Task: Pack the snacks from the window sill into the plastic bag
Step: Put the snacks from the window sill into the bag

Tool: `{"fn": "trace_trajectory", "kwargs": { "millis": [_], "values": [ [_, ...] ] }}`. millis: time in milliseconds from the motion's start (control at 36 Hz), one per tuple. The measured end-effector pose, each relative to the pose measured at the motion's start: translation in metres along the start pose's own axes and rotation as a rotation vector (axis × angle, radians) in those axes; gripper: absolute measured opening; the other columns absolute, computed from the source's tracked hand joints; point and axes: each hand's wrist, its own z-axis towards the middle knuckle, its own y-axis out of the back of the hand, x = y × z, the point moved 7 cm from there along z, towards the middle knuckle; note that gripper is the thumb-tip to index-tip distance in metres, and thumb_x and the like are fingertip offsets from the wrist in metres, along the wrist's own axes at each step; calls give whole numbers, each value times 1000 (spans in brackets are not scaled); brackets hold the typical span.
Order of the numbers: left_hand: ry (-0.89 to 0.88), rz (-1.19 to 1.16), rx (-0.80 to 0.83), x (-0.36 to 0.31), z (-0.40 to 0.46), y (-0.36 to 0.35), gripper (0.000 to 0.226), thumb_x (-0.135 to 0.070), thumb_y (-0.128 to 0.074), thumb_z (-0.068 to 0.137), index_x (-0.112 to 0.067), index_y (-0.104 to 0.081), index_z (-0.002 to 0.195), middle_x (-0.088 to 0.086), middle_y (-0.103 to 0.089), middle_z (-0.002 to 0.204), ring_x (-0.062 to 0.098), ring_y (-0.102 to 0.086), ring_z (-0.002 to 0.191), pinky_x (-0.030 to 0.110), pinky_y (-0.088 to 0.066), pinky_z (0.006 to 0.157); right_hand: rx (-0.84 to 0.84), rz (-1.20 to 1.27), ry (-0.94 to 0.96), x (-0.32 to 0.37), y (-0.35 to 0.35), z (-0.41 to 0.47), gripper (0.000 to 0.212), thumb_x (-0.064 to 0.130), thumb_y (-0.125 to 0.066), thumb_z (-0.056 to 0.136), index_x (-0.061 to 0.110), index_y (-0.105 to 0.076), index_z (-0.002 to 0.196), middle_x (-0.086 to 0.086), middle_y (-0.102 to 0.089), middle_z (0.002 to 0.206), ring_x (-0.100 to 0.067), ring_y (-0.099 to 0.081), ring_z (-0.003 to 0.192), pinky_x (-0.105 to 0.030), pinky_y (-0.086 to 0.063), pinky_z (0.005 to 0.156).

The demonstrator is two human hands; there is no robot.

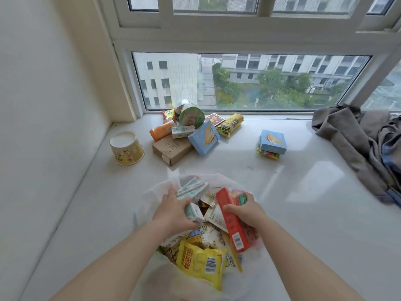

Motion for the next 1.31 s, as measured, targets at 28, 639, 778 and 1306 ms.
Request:
{"fn": "trace_trajectory", "kwargs": {
  "millis": [28, 639, 778, 1306],
  "values": [
    [-27, -3, 8, -7, -1, -4, 80, -73, -61, 49, -45, -49, 123, 7, -17, 142, 29, -29, 127, 36, -39, 99, -28, -21, -39, -10, 7, 1, 103, 63, -71, 55, 27, -24, 139, -8, -55, 122, -26, -59, 100, -35, -49, 86],
    [126, -308, 23, 6, -7, -69, 52, -73, -41, 81, -44, -47, 124, -2, -27, 141, 21, -36, 127, 37, -38, 103, -69, 179, 60, 4, -11, 3, 108, 62, -73, 58, 28, -17, 145, -4, -53, 125, -23, -57, 105, -40, -48, 92],
    [424, -525, -330, 34, -16, -50, 34, -50, -58, 85, -21, -47, 99, 2, -46, 109, 18, -52, 90, 33, -47, 77, -81, 106, 118, 25, -27, -2, 111, 64, -71, 55, 31, -15, 145, -6, -46, 133, -25, -52, 115, -46, -45, 97],
    [936, -1031, -401, 55, -10, -60, 42, -35, -73, 79, -13, -47, 105, 2, -52, 86, 19, -51, 61, 27, -37, 53, -137, -136, 109, 29, -45, -10, 111, 71, -67, 56, 37, -9, 144, -7, -38, 137, -29, -47, 121, -50, -43, 98]
  ]
}}
